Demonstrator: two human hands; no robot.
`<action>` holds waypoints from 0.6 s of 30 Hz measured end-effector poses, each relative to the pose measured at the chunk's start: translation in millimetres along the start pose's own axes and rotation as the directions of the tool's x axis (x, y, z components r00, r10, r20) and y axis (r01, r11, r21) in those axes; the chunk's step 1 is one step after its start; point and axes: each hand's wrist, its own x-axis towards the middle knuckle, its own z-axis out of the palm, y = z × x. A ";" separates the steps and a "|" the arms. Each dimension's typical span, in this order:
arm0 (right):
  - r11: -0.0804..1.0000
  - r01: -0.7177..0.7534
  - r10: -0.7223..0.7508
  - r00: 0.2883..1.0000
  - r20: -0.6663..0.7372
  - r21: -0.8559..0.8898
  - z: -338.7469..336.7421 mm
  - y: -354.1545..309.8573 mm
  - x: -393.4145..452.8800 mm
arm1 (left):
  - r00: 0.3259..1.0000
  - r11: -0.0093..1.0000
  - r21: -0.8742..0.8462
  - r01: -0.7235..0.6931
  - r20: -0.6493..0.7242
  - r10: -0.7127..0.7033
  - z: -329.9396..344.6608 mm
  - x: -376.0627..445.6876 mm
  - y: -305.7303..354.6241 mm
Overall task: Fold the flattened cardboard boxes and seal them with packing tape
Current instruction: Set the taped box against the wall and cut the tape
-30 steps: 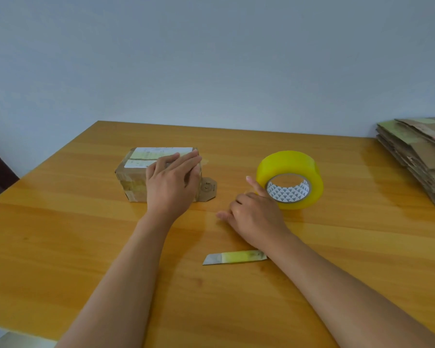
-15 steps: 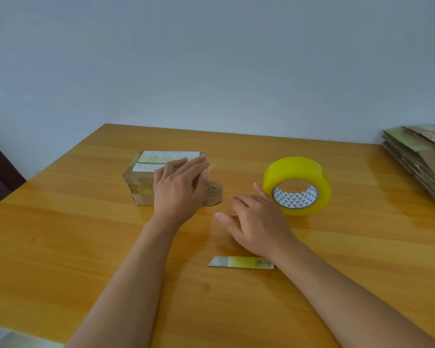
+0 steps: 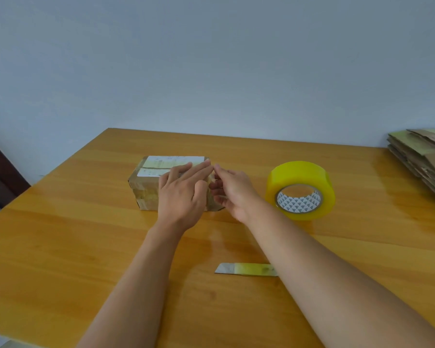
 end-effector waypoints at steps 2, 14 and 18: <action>0.999 -0.015 0.015 1.000 0.012 0.035 0.8 1.8 1.2 | 1.000 1.000 0.000 0.005 0.004 -0.005 0.5 0.4 0.1; 0.996 -0.001 0.003 1.000 0.021 -0.086 5.8 3.8 10.6 | 1.000 0.999 0.041 -0.018 -0.013 0.018 -1.5 1.2 2.2; 0.995 -0.013 0.014 1.000 0.011 -0.098 8.4 5.8 15.1 | 0.996 0.997 0.074 0.021 -0.088 -0.015 5.7 5.4 -1.5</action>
